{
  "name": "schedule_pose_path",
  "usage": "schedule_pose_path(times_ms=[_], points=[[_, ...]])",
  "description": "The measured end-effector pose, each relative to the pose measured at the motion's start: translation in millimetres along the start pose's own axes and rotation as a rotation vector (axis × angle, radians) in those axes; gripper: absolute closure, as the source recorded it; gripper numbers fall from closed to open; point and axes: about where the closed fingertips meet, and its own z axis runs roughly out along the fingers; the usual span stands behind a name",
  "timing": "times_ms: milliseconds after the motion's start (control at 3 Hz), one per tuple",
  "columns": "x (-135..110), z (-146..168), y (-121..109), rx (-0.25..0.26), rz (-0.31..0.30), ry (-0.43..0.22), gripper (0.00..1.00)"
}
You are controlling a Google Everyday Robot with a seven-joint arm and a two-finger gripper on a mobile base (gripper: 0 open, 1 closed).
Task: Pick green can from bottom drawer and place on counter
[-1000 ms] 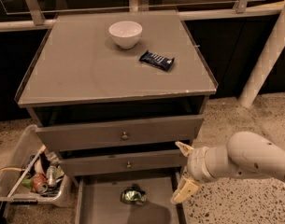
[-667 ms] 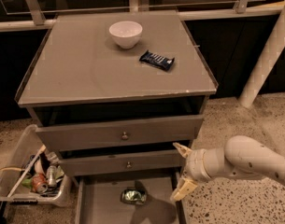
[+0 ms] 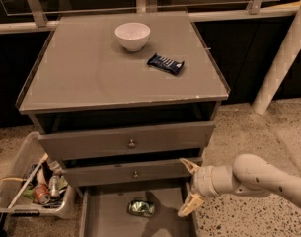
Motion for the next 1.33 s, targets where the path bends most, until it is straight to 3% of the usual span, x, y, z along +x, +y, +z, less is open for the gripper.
schedule_pose_path(times_ms=[333,1000,1333], points=[[9,15,0,0.006,0.011,0.030,0.00],[62,77,-3,0.024,0.039,0.054,0.00],[93,116,10,-0.003,0.055,0.029,0.00]])
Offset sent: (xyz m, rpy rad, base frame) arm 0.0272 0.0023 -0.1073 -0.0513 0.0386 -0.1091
